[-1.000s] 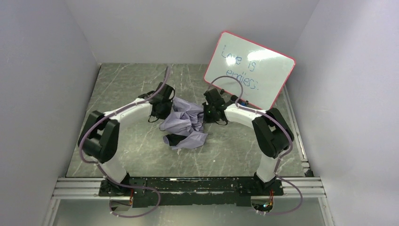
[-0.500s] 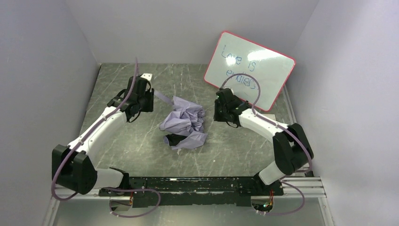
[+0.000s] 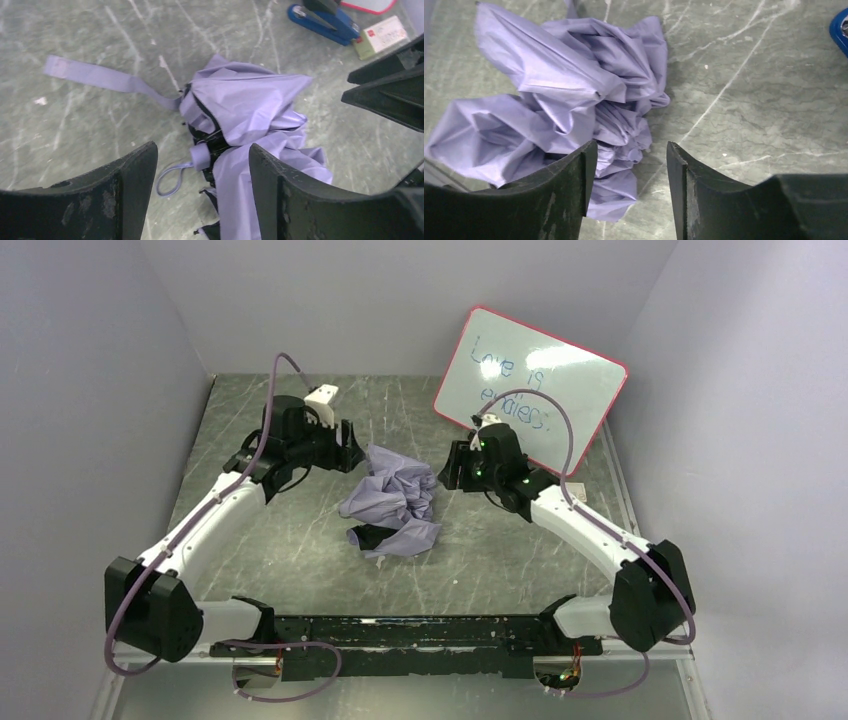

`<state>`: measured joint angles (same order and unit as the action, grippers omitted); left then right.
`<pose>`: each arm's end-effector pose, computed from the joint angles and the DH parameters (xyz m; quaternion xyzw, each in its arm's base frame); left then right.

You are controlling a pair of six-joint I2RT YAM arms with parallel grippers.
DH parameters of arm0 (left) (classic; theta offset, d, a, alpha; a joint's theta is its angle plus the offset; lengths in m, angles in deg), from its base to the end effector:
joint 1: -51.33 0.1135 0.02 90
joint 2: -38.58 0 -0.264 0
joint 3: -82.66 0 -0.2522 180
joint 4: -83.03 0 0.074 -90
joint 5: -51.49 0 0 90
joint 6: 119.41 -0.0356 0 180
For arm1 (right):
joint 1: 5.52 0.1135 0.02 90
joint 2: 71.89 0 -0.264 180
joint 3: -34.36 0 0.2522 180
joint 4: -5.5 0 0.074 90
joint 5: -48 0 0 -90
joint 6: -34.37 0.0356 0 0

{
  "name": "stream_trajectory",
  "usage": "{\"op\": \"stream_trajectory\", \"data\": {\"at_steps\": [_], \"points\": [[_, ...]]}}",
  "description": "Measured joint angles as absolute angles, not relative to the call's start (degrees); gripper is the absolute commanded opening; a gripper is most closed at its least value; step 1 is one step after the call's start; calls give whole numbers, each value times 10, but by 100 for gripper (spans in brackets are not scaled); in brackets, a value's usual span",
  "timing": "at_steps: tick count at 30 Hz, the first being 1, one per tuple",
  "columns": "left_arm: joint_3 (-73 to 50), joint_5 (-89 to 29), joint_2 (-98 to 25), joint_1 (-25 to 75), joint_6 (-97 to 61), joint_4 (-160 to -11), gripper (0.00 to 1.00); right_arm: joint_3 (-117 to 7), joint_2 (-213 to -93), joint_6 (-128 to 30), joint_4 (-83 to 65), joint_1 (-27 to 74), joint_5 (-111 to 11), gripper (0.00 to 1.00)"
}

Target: Put away the umbrella

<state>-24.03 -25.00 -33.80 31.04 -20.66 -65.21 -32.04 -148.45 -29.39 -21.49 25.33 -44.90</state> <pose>0.2649 -0.1068 0.3135 0.1446 0.8534 -0.2219 0.4490 0.2517 0.1524 0.2596 -0.0473 0.8941 0.2325 0.3800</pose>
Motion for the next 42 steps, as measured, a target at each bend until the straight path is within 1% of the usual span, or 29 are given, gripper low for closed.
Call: {"op": "stream_trajectory", "data": {"at_steps": [4, 7, 10, 12, 15, 16, 23, 28, 31, 34, 36, 38, 42], "points": [[-248, -204, -358, 304, -201, -680, 66, -317, -1467, -286, -195, 253, -466, 59], [-249, -199, -385, 284, -201, -688, 60, -323, -1471, -280, -186, 253, -478, 56], [-249, -204, -411, 247, -202, -686, 59, -343, -1492, -276, -180, 253, -491, 55], [-253, -207, -418, 228, -202, -685, 59, -360, -1510, -275, -175, 254, -499, 56], [-265, -219, -409, 216, -200, -682, 60, -372, -1526, -278, -169, 254, -500, 66], [-269, -229, -403, 216, -198, -681, 61, -373, -1528, -281, -166, 254, -496, 68], [-289, -321, -305, 217, -192, -660, 66, -366, -1527, -335, -122, 253, -425, 70], [-289, -380, -253, 217, -193, -658, 69, -374, -1527, -397, -118, 253, -417, 72], [-289, -408, -251, 217, -194, -655, 69, -410, -1545, -442, -133, 253, -454, 78], [-289, -427, -250, 217, -197, -649, 71, -418, -1552, -481, -134, 253, -510, 82], [-289, -434, -249, 217, -200, -648, 74, -421, -1557, -505, -145, 253, -545, 87], [-292, -435, -248, 217, -202, -648, 79, -431, -1569, -526, -161, 253, -571, 92], [-307, -436, -242, 218, -205, -646, 81, -457, -1600, -566, -193, 253, -619, 97]]}}
